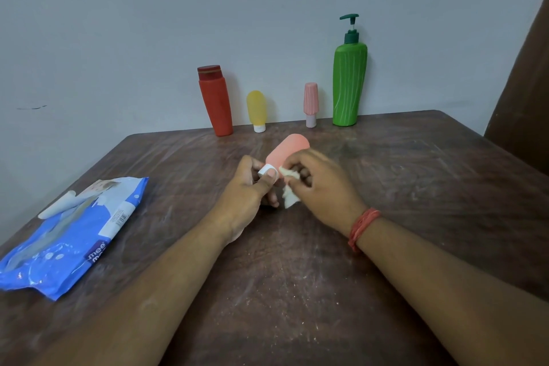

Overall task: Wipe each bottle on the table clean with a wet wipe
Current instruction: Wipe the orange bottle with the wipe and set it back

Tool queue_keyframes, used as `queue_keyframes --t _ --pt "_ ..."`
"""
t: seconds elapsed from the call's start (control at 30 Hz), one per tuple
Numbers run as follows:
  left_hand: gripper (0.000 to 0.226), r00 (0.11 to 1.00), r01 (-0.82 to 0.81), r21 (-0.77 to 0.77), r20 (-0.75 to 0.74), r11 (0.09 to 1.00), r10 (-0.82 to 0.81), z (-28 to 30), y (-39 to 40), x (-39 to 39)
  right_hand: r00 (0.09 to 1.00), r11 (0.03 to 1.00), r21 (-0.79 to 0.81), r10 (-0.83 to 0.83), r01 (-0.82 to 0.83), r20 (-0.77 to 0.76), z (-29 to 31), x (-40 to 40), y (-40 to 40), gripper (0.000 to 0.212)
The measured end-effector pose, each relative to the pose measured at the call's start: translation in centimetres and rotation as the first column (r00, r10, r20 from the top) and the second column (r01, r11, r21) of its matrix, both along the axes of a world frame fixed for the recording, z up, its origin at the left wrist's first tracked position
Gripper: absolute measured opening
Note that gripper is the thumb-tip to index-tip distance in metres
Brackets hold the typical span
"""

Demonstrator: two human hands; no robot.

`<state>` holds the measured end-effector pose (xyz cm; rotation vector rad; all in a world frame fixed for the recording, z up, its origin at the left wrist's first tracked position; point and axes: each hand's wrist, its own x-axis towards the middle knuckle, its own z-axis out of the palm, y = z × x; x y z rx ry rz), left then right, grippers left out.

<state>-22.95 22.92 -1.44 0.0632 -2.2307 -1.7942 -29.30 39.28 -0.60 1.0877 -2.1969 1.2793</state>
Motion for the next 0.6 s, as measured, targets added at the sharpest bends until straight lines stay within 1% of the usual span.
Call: queue_keyframes --t 0.03,0.1,0.13,0.2,0.27,0.3,0.33,0.4,0.5,0.53,0.57,0.6 --pt "0.011 1.000 0.004 0.018 -0.005 1.000 -0.004 0.0 0.0 0.0 0.999 1.000 0.019 0.009 -0.008 -0.031 -0.1 0.2 -0.3 0.017" --pt "0.015 0.999 0.040 -0.025 0.008 0.999 -0.040 0.1 -0.1 0.0 0.996 0.997 -0.035 -0.071 0.069 -0.048 0.3 -0.5 0.0 0.016" --pt "0.017 0.998 0.062 -0.073 0.023 0.995 -0.061 0.1 -0.1 0.0 0.991 0.988 -0.083 -0.134 0.132 -0.024 0.5 -1.0 0.3 0.016" --pt "0.017 0.995 0.099 -0.147 0.039 0.984 -0.095 0.0 0.0 0.0 0.970 0.957 -0.161 -0.233 0.242 0.071 1.0 -2.1 1.3 0.016" --pt "0.011 0.993 0.117 -0.189 0.030 0.975 -0.114 -0.2 0.0 -0.1 0.947 0.931 -0.191 -0.289 0.313 0.143 1.3 -2.7 2.1 0.018" --pt "0.010 0.993 0.115 -0.214 0.030 0.970 -0.111 -0.2 0.0 -0.1 0.944 0.929 -0.187 -0.295 0.320 0.151 1.3 -2.7 2.1 0.020" --pt "0.012 0.994 0.105 -0.241 0.032 0.965 -0.100 -0.2 0.0 -0.1 0.950 0.937 -0.177 -0.280 0.302 0.138 1.3 -2.5 2.0 0.021" --pt "0.016 0.997 0.072 -0.266 0.030 0.961 -0.066 -0.2 0.0 -0.1 0.976 0.968 -0.126 -0.211 0.217 0.060 1.2 -1.5 1.5 0.023" --pt "0.017 0.999 0.031 -0.254 0.022 0.967 -0.026 -0.1 0.1 0.0 0.990 0.996 0.043 -0.077 0.083 -0.116 0.8 0.1 0.5 0.024" --pt "0.017 1.000 0.027 -0.262 0.022 0.965 -0.021 -0.1 0.2 0.0 0.985 0.994 0.076 -0.061 0.074 -0.159 0.8 0.1 0.4 0.025" --pt "0.016 0.999 0.030 -0.278 0.024 0.960 -0.024 0.0 0.2 0.1 0.983 0.994 0.071 -0.073 0.085 -0.167 0.9 -0.2 0.5 0.025" --pt "0.015 0.999 0.041 -0.305 0.030 0.952 -0.033 0.0 0.2 0.1 0.984 0.993 0.036 -0.107 0.113 -0.139 1.1 -0.7 0.8 0.024"
